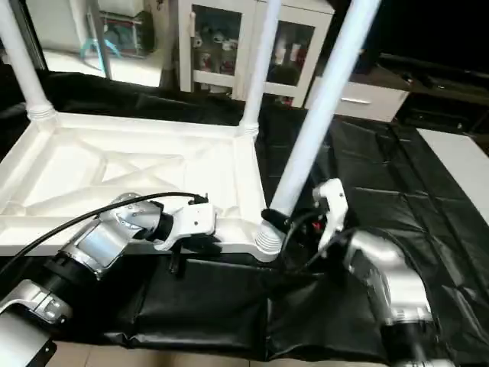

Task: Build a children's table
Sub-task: Rotate table base

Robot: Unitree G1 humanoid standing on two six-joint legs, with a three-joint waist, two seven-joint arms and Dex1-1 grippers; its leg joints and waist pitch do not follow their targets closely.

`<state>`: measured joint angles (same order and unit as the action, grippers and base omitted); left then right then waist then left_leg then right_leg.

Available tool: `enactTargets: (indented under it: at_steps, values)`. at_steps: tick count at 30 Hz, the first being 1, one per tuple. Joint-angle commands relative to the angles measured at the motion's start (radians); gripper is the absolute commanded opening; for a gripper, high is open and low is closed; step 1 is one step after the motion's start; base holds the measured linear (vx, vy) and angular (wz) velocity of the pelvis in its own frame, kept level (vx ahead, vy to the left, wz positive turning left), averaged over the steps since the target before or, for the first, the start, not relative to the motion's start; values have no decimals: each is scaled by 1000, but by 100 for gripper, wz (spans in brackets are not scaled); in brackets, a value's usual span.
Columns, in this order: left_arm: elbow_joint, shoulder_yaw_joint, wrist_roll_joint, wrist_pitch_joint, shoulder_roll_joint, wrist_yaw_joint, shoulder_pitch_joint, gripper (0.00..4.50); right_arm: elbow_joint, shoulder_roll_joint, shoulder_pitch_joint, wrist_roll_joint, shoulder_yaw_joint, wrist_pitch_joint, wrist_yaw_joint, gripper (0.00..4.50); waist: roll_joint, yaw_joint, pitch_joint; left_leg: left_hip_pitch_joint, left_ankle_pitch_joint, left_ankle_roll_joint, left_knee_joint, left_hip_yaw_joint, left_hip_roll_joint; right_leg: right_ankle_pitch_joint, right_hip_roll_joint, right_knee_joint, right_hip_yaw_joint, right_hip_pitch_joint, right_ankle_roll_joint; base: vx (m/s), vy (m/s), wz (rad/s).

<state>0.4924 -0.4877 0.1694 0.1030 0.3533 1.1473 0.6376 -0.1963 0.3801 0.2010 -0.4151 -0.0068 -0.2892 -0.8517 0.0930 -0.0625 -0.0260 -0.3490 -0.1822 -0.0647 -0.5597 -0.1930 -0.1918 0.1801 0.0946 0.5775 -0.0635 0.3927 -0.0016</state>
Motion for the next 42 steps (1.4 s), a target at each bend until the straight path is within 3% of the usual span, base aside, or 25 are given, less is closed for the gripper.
enactTargets:
  at_steps: [1, 12, 14, 18, 19, 22, 23, 24, 25, 26, 28, 29, 30, 31, 32, 33, 34, 35, 36, 37, 38, 39, 40, 41, 42]
  values:
    - [-10, 11, -4, -14, 6, -11, -5, 0, -93, 11, -75, 105, 36, -48, 51, 184, -13, 0, 26, 10, -398, -17, 77, 24, -47, 370, 55, -83, 41, -14, -122, 0, 0, 0]
    - [-4, 15, -4, -17, 3, -17, -5, 0, -148, -48, -83, 134, 62, 78, 104, 184, -13, 11, 19, 11, -477, -29, 82, 34, -47, 515, 59, -99, 38, -5, -78, 0, 0, 0]
    - [-6, 16, -4, -15, 3, -20, -7, 0, -221, -51, -78, 154, 74, 112, 97, 184, -10, 15, 19, 10, -492, -29, 83, 35, -47, 537, 59, -102, 37, -3, -72, 0, 0, 0]
    - [-8, 16, -5, -13, 3, -22, -9, 0, -344, -31, -59, 215, 113, 133, 101, 184, -16, 24, 12, 13, -538, -35, 84, 40, -45, 594, 58, -111, 33, 5, -61, 0, 0, 0]
    - [-8, 17, -5, -13, 3, -22, -8, 0, -358, -29, -56, 221, 116, 140, 102, 184, -17, 30, 10, 21, -588, -41, 82, 45, -44, 644, 59, -119, 26, 10, -47, 0, 0, 0]
    - [-7, 17, -6, -13, 4, -23, -7, 0, -521, -43, -14, 222, 87, 237, 104, 184, -23, 52, 6, 22, -675, -53, 90, 64, -45, 673, 56, -132, 4, -1, -30, 0, 0, 0]
    - [-8, 17, -6, -13, 5, -23, -8, 0, -582, -47, 6, 214, 71, 271, 103, 184, -39, 69, 4, 25, -773, -71, 104, 81, -51, 637, 52, -138, -22, -14, -37, 0, 0, 0]
    - [-11, 16, -7, -14, 7, -23, -10, 0, -676, -47, 34, 210, 54, 329, 108, 184, -46, 75, 3, 31, -819, -82, 110, 85, -54, 597, 48, -137, -32, -17, -45, -36, 54, -10]
    - [-11, 16, -7, -14, 8, -23, -10, 0, -716, -46, 45, 210, 48, 355, 112, 184, -50, 92, 3, 23, -893, -98, 127, 96, -59, 504, 38, -123, -47, -34, -62, 0, 0, 0]
    - [-11, 16, -7, -14, 8, -24, -11, 0, -744, -45, 53, 208, 48, 374, 114, 184, -61, 92, -5, 14, -973, -110, 158, 90, -66, 402, 19, -96, -60, -47, -84, 0, 0, 0]
    - [-11, 16, -6, -16, 10, -23, -11, 0, -780, -49, 61, 192, 33, 403, 108, 184, -57, 87, -4, -5, -1008, -109, 188, 75, -74, 311, 7, -39, -61, -74, -97, -67, 14, 8]
    - [-9, 16, -6, -17, 11, -23, -10, 0, -829, -51, 73, 169, 9, 430, 101, 184, -49, 61, -7, -12, -1002, -102, 214, 35, -70, 326, -2, 1, -48, -71, -98, -61, -4, 12]
    - [-5, 15, -4, -20, 12, -23, -7, 0, -889, -47, 88, 151, -11, 453, 97, 184, -44, 56, -6, 0, -980, -95, 205, 26, -65, 406, 0, -13, -41, -58, -91, -4, -59, 21]
    - [-2, 15, -4, -22, 12, -23, -6, 0, -917, -42, 94, 150, -13, 463, 98, 184, -19, 63, -11, 89, -875, -77, 106, 7, -25, 700, 17, -146, -59, 36, -50, 57, -72, 10]
    - [0, 15, -3, -23, 12, -23, -4, 0, -946, -34, 97, 151, -14, 471, 97, 184, -13, 80, -11, 139, -669, -42, -27, 33, 4, 955, 96, -237, -82, 61, 21, 57, -72, 10]
    - [2, 15, -2, -25, 12, -22, -3, 0, -976, -26, 102, 153, -15, 480, 94, 184, -20, 78, -10, 115, -572, -28, -29, 44, -2, 990, 125, -240, -82, 26, 37, 57, 17, -24]
    - [3, 14, -2, -26, 11, -22, -2, 0, -1001, -15, 105, 155, -15, 486, 91, 184, -60, 82, -7, 67, -591, -41, 33, 71, -42, 846, 112, -202, -145, -60, 47, 114, 78, -38]
    - [8, 14, -1, -29, 12, -22, 2, 0, -1041, 4, 114, 158, -15, 495, 88, 184, -99, 55, -9, -65, -872, -87, 167, 85, -86, 423, 47, 44, -112, -186, -21, 114, 78, -38]
    - [8, 14, -1, -29, 12, -22, 2, 0, -1041, 4, 114, 158, -15, 495, 88, 184, -92, 22, -27, -92, -995, -110, 194, 49, -71, 221, 8, 87, -108, -172, -47, 110, 53, 4]
    - [9, 13, -1, -30, 13, -22, 3, 0, -1052, 9, 118, 155, -18, 492, 85, 184, -73, 15, -21, -39, -1051, -111, 217, 8, -62, 146, -25, 105, -98, -119, -61, 39, -71, 19]
    - [11, 12, -1, -32, 13, -22, 4, 0, -1064, 17, 124, 151, -22, 487, 81, 184, -4, 3, 20, 38, -785, -126, 118, 47, -51, 569, 68, 4, 0, -73, -21, 39, -71, 19]
    - [12, 11, -1, -32, 14, -23, 5, 0, -1076, 22, 130, 147, -26, 487, 80, 184, 31, -2, 28, 79, -561, -97, 31, 41, -34, 771, 98, -66, 12, -17, 1, 80, -157, -12]
    - [12, 11, -1, -32, 14, -23, 5, 0, -1077, 23, 131, 147, -26, 487, 80, 184, 8, -4, 12, 66, -373, -35, -43, 58, -27, 946, 185, -138, 50, -7, -34, 72, -70, -38]
    - [14, 10, 1, -35, 14, -24, 6, 0, -1096, 29, 143, 140, -34, 486, 78, 184, -26, -25, 17, -28, -89, -23, 32, 83, -54, 774, 148, -105, 30, -93, -90, 72, -70, -38]
    - [16, 9, 2, -37, 14, -24, 7, 0, -1103, 32, 149, 137, -38, 487, 75, 184, -33, -20, 16, -22, -122, -41, 64, 80, -57, 635, 106, -85, 12, -81, -106, 13, 11, -41]
